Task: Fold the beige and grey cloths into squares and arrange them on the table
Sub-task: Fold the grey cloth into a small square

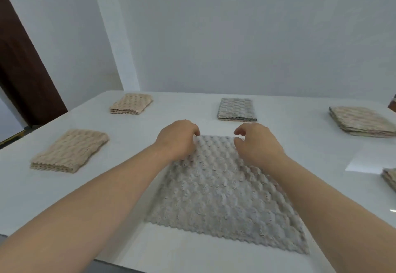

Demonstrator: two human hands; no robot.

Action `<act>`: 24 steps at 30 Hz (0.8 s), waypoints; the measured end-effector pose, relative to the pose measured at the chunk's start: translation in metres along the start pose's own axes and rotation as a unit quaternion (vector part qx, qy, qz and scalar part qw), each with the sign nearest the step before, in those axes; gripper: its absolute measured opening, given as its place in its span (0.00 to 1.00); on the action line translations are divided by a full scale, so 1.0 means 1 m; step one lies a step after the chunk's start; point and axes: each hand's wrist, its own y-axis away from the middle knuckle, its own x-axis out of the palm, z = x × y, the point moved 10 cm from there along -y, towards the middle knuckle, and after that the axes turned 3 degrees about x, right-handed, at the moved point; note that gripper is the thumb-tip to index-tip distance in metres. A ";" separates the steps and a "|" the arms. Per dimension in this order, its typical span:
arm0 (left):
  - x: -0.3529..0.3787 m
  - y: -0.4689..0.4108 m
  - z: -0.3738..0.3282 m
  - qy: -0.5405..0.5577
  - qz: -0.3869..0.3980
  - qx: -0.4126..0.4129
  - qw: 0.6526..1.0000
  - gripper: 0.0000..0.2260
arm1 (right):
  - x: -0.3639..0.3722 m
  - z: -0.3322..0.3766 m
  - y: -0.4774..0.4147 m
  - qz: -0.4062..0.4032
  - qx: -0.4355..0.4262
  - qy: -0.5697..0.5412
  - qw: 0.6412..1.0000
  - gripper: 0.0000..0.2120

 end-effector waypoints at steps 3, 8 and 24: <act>0.013 -0.008 -0.010 0.040 0.001 -0.009 0.999 0.19 | -0.018 -0.043 0.004 -0.019 0.026 -0.010 0.999 0.14; 0.022 -0.011 0.015 0.117 -0.046 -0.046 0.991 0.14 | -0.027 -0.091 0.004 -0.052 0.051 -0.054 0.996 0.13; 0.039 -0.004 0.044 0.166 -0.083 -0.054 0.981 0.15 | -0.013 -0.114 -0.007 -0.071 0.091 -0.022 0.993 0.18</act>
